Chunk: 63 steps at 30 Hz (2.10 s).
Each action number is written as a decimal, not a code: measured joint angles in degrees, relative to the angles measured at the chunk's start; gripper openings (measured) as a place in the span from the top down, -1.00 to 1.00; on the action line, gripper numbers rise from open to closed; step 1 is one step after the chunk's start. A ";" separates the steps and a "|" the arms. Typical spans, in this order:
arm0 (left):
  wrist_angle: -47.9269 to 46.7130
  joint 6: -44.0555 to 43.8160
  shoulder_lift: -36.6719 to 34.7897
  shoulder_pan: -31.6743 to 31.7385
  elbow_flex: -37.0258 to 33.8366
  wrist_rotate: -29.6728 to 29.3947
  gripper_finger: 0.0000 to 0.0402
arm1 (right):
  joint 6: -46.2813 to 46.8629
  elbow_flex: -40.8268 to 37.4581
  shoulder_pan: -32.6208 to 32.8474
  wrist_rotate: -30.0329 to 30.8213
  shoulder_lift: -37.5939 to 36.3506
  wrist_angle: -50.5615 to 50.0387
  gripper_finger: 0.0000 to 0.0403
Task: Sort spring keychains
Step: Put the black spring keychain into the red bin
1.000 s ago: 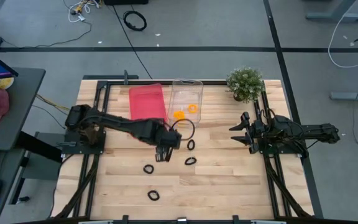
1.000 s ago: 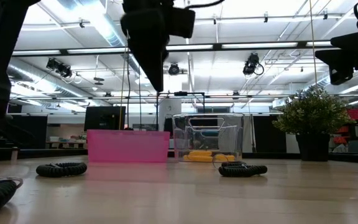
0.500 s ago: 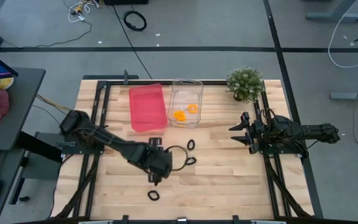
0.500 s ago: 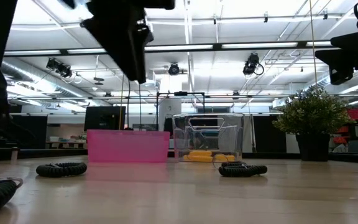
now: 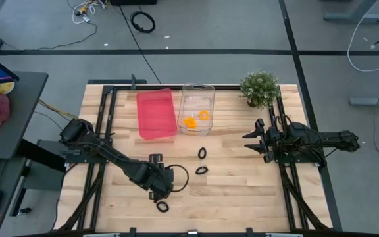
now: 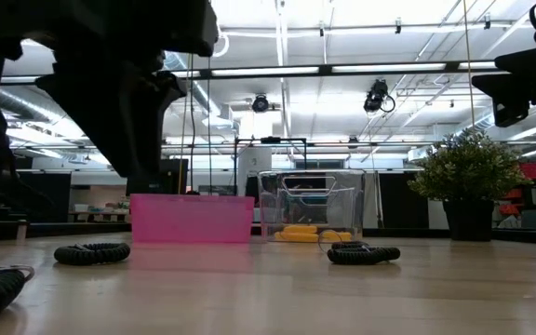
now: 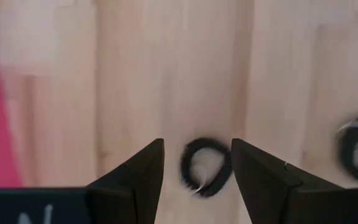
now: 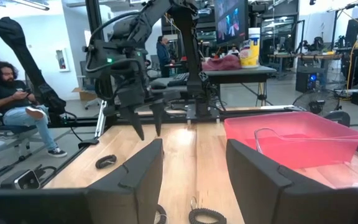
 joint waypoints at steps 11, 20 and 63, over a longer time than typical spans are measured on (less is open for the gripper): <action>5.99 -6.89 0.00 -4.79 0.54 6.09 0.05 | 0.00 0.00 -0.01 0.00 0.00 0.02 0.11; 10.38 -12.56 0.78 -8.54 0.58 5.91 0.05 | 0.00 0.00 0.00 0.00 0.00 0.04 0.11; 13.04 -3.28 13.62 -2.93 0.73 16.58 0.90 | 0.00 0.00 -0.01 0.00 0.01 0.04 0.11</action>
